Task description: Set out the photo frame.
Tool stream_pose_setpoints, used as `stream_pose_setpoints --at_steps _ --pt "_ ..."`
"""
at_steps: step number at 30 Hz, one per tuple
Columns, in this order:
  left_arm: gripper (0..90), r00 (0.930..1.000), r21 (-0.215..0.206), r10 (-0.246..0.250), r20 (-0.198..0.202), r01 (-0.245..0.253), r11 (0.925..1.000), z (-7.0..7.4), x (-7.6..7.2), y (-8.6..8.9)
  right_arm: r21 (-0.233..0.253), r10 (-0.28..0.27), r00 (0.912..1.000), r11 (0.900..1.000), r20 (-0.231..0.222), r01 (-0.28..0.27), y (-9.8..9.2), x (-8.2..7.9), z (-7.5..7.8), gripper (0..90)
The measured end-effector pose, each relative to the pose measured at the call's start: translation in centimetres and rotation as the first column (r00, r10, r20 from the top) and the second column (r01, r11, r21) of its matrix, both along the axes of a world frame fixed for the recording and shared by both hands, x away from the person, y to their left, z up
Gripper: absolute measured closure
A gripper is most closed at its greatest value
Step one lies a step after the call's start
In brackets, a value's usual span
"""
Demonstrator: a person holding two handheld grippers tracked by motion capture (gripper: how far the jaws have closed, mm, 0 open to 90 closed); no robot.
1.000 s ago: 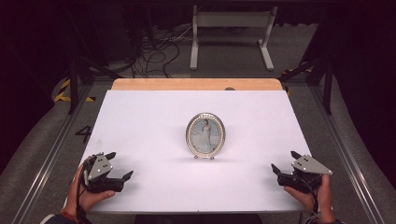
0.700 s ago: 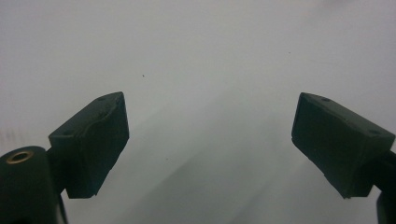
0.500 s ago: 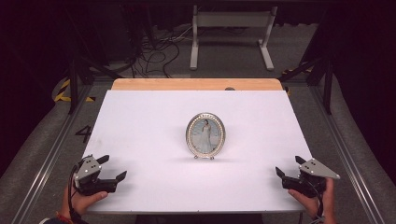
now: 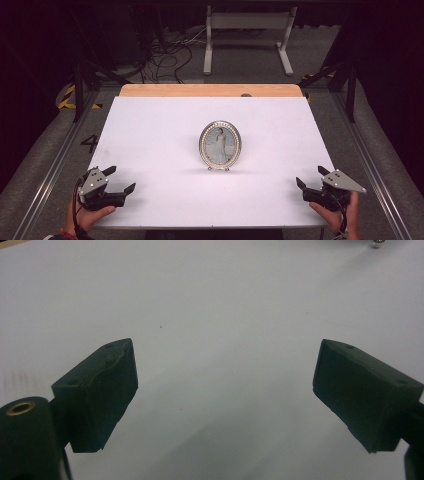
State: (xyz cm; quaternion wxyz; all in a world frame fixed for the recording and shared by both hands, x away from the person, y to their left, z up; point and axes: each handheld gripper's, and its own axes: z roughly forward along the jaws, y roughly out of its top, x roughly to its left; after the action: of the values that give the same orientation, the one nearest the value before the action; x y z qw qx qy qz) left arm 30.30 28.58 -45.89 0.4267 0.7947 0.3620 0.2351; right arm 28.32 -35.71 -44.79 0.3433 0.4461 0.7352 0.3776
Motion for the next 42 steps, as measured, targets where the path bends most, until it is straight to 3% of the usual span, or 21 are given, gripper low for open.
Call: stream_pose_setpoints --at_steps 22,33,42 --pt "10.8 0.9997 0.018 -0.018 0.018 0.017 0.9997 0.10 -0.05 -0.38 -0.015 0.011 0.9999 1.000 -0.012 -0.011 0.42 0.05 -0.07 16.1" --pt "10.3 0.9999 0.030 -0.012 0.009 0.012 0.9995 0.02 0.20 -0.53 -0.004 0.002 0.9999 1.000 -0.012 -0.002 0.12 0.10 -0.17 15.9" --pt "10.3 0.9998 0.033 -0.021 0.001 0.021 0.9992 -0.02 0.22 -0.67 -0.024 0.009 0.9998 1.000 -0.016 -0.009 0.49 0.01 -0.16 16.3"
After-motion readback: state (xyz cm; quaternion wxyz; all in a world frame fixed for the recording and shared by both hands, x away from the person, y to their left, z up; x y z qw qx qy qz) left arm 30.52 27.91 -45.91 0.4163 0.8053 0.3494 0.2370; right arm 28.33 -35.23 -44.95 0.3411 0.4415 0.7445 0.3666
